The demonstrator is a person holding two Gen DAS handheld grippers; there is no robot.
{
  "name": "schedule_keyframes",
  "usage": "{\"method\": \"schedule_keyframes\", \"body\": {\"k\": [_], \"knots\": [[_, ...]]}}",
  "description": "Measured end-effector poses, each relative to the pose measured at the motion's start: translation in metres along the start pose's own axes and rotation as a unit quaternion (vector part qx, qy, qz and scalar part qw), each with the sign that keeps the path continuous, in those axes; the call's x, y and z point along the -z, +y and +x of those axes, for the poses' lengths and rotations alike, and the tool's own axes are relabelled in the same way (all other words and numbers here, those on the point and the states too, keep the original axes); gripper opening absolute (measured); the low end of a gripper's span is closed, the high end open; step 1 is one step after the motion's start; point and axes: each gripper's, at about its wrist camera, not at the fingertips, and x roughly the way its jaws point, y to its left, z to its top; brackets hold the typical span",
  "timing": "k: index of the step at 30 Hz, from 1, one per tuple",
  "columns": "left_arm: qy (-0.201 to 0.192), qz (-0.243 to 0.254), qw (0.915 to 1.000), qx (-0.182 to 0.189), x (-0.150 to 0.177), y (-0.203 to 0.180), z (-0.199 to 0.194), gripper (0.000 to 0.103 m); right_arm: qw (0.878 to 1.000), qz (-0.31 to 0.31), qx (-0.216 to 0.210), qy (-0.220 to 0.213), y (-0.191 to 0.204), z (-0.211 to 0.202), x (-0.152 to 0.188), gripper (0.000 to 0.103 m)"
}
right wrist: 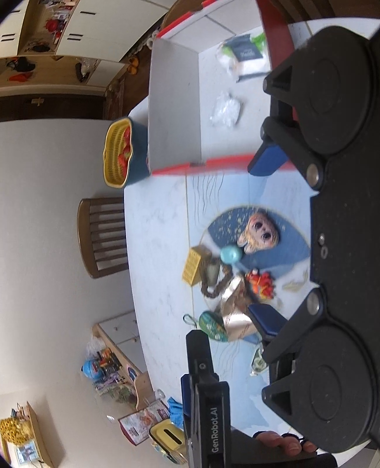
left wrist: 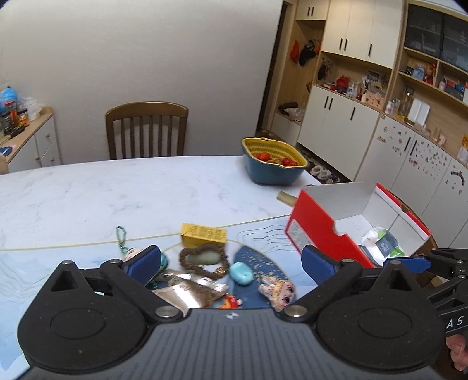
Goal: Organize objects
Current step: 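Withdraw both tools from the box back toward the mat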
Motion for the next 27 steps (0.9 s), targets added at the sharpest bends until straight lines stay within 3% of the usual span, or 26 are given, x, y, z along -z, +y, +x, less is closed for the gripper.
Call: {"method": "schedule_keyframes", "body": {"k": [10,19,27], "knots": [[-0.002,-0.039,0.9975,-0.059,0.022,0.06,-0.018,0.103,0.999,-0.034,-0.022,0.016,0.036,0.019,0.003,0.095],[0.03,-0.067,0.9907,-0.114,0.054,0.108,-0.014,0.103,0.996,-0.067,-0.032,0.049,0.062,0.046,0.011,0.095],[0.063,-0.063,0.9885,-0.122,0.08,0.122,0.0,0.103,0.985,-0.124,-0.08,0.085,0.099,0.062,0.025,0.094]]}}
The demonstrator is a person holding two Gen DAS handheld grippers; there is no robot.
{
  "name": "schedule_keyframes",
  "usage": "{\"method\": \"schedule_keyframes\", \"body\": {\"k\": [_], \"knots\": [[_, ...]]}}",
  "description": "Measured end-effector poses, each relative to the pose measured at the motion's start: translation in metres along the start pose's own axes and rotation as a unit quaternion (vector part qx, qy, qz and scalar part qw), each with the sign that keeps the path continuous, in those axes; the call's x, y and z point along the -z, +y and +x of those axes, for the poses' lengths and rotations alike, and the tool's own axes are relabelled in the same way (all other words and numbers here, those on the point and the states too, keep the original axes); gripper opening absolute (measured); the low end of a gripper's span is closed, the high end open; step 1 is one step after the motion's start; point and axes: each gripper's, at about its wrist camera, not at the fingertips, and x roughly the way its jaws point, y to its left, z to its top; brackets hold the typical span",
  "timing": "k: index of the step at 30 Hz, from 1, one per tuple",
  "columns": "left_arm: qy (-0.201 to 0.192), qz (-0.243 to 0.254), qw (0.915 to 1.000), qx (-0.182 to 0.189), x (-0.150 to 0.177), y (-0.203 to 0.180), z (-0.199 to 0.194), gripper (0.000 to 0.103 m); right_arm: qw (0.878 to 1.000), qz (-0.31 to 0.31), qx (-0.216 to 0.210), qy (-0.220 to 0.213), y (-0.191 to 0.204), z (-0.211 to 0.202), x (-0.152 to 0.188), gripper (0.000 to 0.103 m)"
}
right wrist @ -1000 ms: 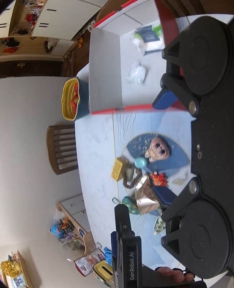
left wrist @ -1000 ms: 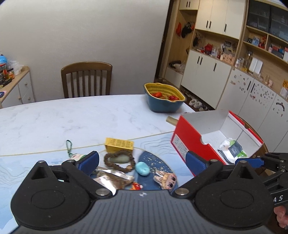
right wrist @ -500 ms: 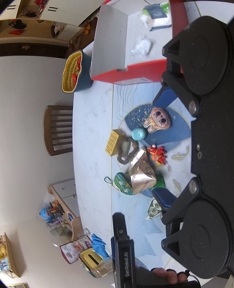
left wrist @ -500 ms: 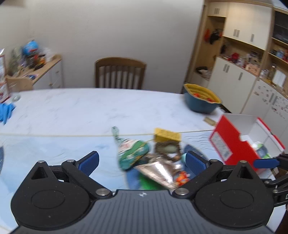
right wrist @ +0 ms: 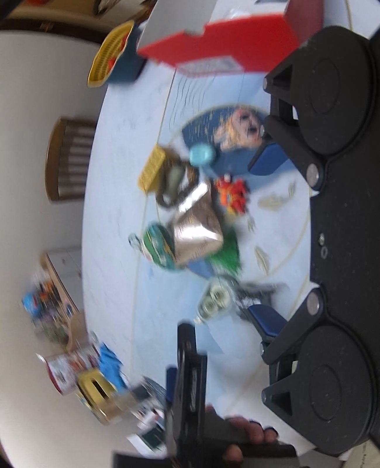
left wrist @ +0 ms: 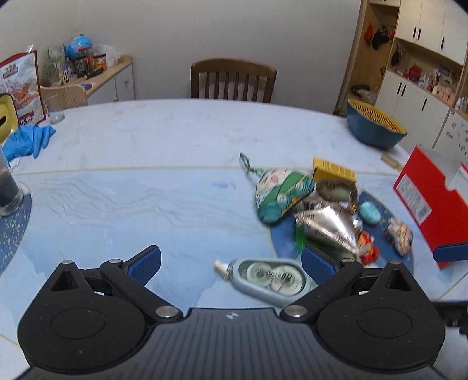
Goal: Organize objects
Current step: 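Withdraw both tools from the box back toward the mat, then grasp the black-bead bag with the left tool while the right tool grasps the bunny plush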
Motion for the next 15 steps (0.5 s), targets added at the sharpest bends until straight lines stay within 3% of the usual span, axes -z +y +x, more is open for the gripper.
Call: {"method": "schedule_keyframes", "body": {"k": [6,10,15], "knots": [[0.009,0.012,0.9997,0.017,0.005,-0.007,0.009,0.103,0.999,-0.043,-0.007,0.005,0.019,0.01,-0.001,0.093],[0.008,0.021,0.999,0.039,0.003,-0.013,0.011,0.103,0.999,-0.027,-0.007,0.015,0.01,0.017,-0.005,0.091],[0.009,0.037,0.9974,0.061,0.011,-0.019,0.009,0.103,1.0,-0.003,0.028,0.01,-0.016,0.025,-0.008,0.091]]}}
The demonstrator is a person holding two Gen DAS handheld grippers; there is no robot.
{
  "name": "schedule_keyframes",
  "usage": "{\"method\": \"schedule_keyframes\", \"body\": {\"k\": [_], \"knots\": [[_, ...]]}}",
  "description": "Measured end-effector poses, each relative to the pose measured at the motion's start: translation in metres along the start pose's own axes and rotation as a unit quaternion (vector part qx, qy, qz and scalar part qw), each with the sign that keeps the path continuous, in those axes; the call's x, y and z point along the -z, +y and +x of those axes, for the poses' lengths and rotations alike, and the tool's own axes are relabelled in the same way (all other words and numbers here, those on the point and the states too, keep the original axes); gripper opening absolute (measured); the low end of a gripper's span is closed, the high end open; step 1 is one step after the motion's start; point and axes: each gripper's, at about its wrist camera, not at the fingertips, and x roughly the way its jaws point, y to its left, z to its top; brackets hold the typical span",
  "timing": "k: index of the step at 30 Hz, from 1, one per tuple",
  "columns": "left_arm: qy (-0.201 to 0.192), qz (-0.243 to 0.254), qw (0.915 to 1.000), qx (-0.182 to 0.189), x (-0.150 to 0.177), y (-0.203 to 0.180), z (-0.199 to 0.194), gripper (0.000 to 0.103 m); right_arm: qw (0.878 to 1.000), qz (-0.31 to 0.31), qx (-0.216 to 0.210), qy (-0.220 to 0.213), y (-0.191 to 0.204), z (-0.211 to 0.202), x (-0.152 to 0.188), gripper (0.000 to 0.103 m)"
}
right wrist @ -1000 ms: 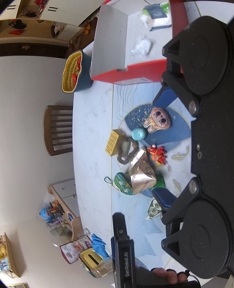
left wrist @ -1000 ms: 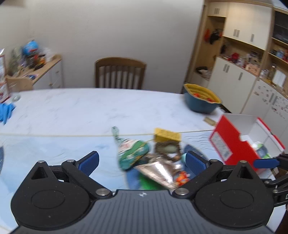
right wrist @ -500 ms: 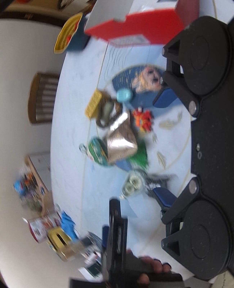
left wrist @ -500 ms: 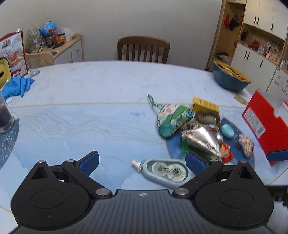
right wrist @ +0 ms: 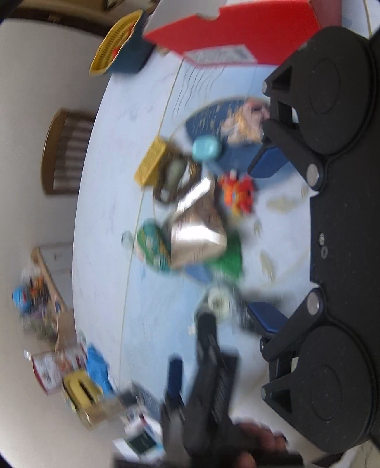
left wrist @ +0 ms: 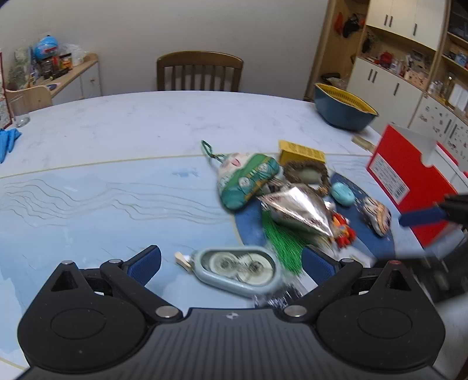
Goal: Organize objects
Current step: 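Grasp the black-bead bag with the left tool while the right tool grasps the bunny plush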
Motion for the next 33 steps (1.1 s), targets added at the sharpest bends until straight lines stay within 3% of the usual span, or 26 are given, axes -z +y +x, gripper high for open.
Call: {"method": "schedule_keyframes", "body": {"k": [6,10,13,20,28,33], "knots": [[0.007,0.024,0.9991,0.034,0.019,-0.018,-0.008,0.102,0.996,0.041,0.08,-0.006,-0.046,0.015,-0.001,0.088],[0.01,0.052,0.9978,0.041,0.028,-0.034,-0.007,0.101,0.993,0.056,0.102,0.001,-0.066,0.024,0.001,0.086],[0.014,0.059,0.9973,0.042,0.03,-0.04,-0.003,0.095,0.993,0.051,0.108,0.009,-0.072,0.031,0.003,0.083],[0.036,0.066,0.9965,0.036,0.035,-0.048,0.006,0.069,0.992,0.061,0.107,0.021,-0.079,0.042,0.004,0.071],[0.043,0.057,0.997,0.03,0.035,-0.05,0.008,0.062,0.992,0.065,0.102,0.027,-0.083,0.045,0.005,0.049],[0.046,0.051,0.9973,0.026,0.033,-0.051,0.008,0.051,0.992,0.059,0.108,0.023,-0.083,0.043,0.008,0.046]]}}
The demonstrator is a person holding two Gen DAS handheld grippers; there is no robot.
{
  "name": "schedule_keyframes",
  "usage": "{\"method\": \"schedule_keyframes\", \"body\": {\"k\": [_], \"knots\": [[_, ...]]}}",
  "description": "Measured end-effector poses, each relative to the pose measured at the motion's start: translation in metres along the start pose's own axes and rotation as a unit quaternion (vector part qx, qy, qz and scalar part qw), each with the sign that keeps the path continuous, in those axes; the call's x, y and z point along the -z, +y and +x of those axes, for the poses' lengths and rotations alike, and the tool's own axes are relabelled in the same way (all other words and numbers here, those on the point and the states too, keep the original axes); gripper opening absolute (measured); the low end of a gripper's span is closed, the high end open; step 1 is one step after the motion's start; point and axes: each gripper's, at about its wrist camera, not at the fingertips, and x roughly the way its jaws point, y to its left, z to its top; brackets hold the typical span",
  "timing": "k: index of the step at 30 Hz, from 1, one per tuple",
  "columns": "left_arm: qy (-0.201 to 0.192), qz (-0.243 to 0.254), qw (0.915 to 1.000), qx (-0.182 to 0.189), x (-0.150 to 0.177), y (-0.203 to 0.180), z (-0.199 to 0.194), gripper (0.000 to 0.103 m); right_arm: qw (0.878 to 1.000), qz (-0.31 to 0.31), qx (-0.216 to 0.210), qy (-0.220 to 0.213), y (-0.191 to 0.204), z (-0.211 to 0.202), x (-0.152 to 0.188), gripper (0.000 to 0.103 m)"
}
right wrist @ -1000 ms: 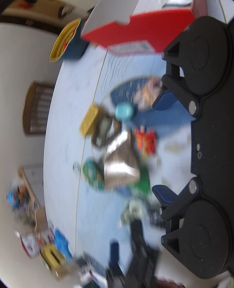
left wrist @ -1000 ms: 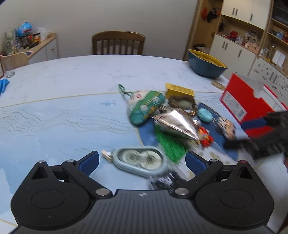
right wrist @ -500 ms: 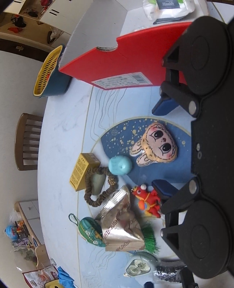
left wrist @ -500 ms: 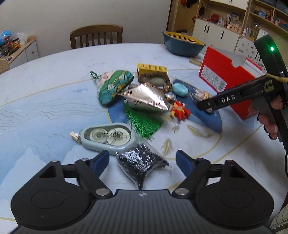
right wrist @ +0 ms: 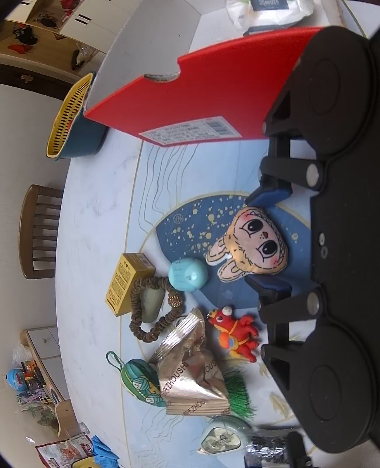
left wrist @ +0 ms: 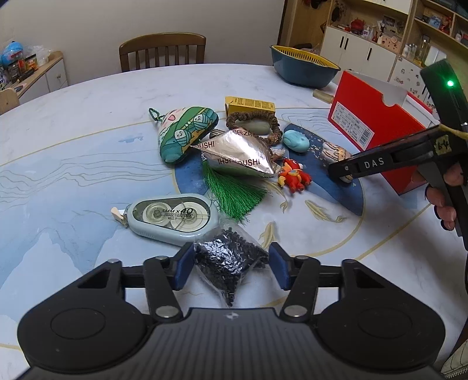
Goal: Organize objects
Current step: 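Grasp the black-bead bag with the left tool while the right tool grasps the bunny plush, then carry the black-bead bag and bunny plush over the red box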
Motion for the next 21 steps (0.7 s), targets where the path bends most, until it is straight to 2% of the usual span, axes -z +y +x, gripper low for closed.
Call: {"method": "schedule_keyframes", "body": {"k": [3,7,14,21], "knots": [[0.007,0.001,1.0,-0.001,-0.001,-0.002,0.0,0.044,1.0,0.003,-0.003,-0.002,-0.002,-0.006,0.002,0.046],[0.012,0.0,0.9999,-0.001,-0.003,-0.006,-0.001,0.04,1.0,0.009,-0.009,-0.005,-0.006,-0.018,0.004,0.045],[0.003,0.005,1.0,0.002,-0.01,-0.02,-0.007,0.039,1.0,0.018,-0.02,-0.012,-0.013,-0.047,0.008,0.045],[-0.021,0.01,0.9996,0.015,-0.037,-0.04,-0.021,0.039,0.999,0.028,-0.029,-0.019,-0.025,-0.077,0.009,0.045]]}}
